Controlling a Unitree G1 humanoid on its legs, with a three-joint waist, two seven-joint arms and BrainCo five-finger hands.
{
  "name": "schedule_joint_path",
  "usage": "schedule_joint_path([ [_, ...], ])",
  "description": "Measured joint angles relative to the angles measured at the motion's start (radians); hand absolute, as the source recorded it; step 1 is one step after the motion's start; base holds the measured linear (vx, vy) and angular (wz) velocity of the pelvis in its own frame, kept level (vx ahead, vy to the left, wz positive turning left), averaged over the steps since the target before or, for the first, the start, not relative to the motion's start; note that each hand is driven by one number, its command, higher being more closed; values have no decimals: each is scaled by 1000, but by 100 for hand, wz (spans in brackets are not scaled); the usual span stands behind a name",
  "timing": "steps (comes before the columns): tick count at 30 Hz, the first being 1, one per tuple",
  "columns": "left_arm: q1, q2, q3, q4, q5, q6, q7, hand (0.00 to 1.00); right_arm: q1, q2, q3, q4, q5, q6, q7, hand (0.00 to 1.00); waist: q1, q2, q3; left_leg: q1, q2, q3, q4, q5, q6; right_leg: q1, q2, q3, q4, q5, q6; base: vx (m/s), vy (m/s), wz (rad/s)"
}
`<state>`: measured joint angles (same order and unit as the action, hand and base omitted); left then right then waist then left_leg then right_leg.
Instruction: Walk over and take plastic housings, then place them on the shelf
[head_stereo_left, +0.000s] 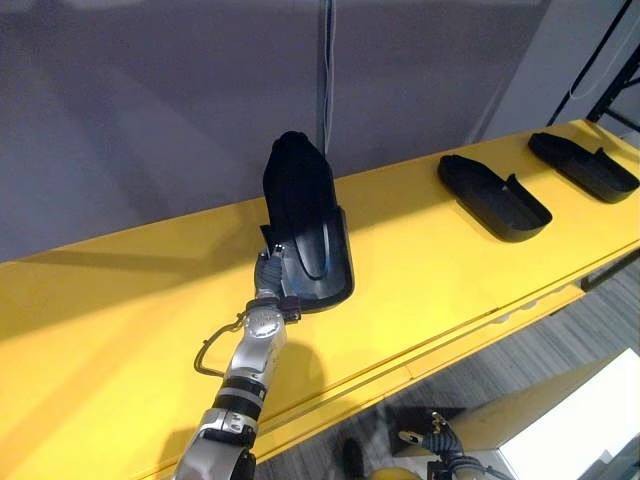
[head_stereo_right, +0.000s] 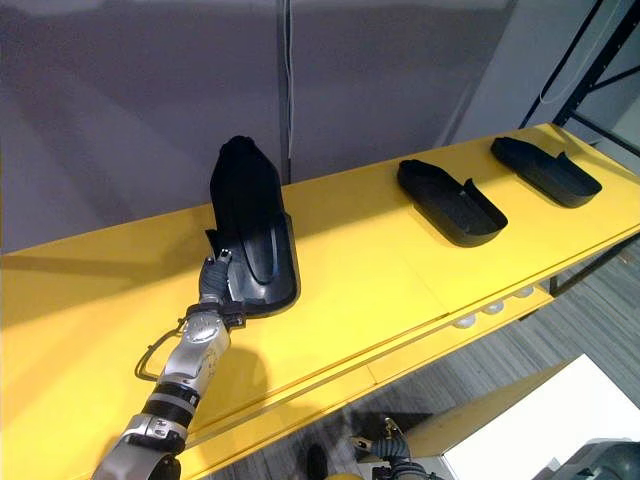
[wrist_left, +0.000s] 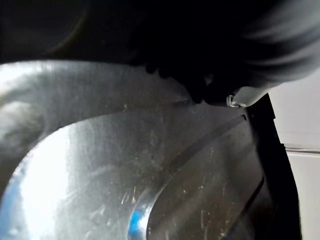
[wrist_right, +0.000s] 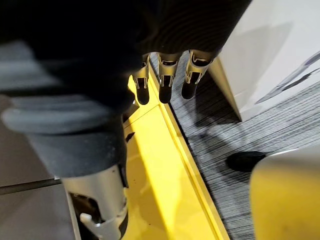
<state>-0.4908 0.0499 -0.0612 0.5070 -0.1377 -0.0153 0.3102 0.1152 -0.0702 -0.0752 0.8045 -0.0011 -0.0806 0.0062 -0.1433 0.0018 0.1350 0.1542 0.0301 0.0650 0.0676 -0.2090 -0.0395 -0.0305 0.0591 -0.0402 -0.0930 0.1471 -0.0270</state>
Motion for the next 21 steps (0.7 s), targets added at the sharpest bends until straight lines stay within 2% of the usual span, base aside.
schedule_joint_path([
  [2,-36,3,0,27,-12,1,-1,100,-2,0,0,0,0,0,0,0,-11,1,6,-4,0,3,-2,1,-2,-6,0,2,0,1,0,-9,12,-2],
  [11,-74,-29,-12,43,-104,0,-3,100,-4,-1,0,0,0,1,4,0,-12,2,16,-3,-3,11,-3,3,-3,-7,-1,2,0,1,0,-22,27,-2],
  [19,-44,-61,-124,24,-137,-12,-10,100,-41,-1,6,0,1,5,2,0,-11,1,24,-2,-10,1,3,6,2,1,-10,-1,-1,4,5,-60,26,3],
  [20,-38,-63,-129,20,-137,-13,-13,0,-43,-1,9,0,1,5,1,0,-11,1,26,-1,-10,1,3,6,2,3,-10,-1,-1,4,5,-69,19,2],
  [21,-25,-67,-147,9,-137,-16,-16,0,-45,-1,16,0,1,7,-1,0,-9,1,28,0,-10,0,3,6,2,6,-10,-2,-1,4,5,-54,12,4],
])
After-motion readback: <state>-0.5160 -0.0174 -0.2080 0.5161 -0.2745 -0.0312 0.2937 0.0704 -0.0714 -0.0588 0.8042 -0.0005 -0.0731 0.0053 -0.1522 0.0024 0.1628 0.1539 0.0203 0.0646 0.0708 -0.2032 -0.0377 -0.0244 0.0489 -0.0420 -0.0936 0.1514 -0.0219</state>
